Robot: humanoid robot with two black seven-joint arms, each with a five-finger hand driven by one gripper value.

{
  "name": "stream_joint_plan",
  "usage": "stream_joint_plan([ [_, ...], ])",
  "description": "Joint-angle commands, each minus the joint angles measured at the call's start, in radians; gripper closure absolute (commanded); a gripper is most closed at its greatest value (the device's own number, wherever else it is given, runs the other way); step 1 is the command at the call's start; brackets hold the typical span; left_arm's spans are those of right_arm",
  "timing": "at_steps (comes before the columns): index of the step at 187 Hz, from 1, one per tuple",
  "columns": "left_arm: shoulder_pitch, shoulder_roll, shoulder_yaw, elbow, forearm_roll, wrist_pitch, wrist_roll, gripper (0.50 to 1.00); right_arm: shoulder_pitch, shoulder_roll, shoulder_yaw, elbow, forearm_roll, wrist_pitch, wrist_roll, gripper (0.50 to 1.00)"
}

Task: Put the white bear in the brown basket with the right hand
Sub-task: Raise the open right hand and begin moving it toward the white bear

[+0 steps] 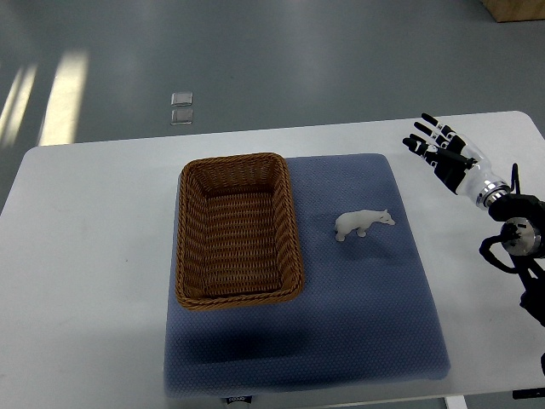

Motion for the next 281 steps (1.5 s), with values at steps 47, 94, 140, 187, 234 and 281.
stream_joint_plan([
  [47, 0.002, 0.0, 0.0, 0.0, 0.0, 0.0, -0.005, 0.5, 0.002, -0.004, 0.0, 0.0, 0.001, 0.002, 0.0, 0.554],
  [94, 0.0, 0.0, 0.001, 0.0, 0.0, 0.0, -0.005, 0.5, 0.003, -0.009, 0.0, 0.0, -0.001, 0.002, 0.0, 0.554],
  [140, 0.002, 0.0, 0.001, 0.0, 0.0, 0.0, -0.005, 0.5, 0.003, -0.009, 0.003, 0.0, 0.001, 0.018, 0.002, 0.554],
  [187, 0.0, 0.0, 0.001, 0.0, 0.0, 0.0, -0.005, 0.5, 0.002, -0.007, 0.005, 0.0, 0.001, 0.02, 0.006, 0.554],
  [234, 0.002, 0.0, 0.001, 0.0, 0.0, 0.0, -0.005, 0.5, 0.003, -0.012, 0.008, 0.0, 0.001, 0.02, 0.008, 0.554],
  [281, 0.0, 0.0, 0.001, 0.0, 0.0, 0.0, -0.005, 0.5, 0.005, -0.049, 0.003, 0.005, 0.001, 0.067, 0.008, 0.554],
])
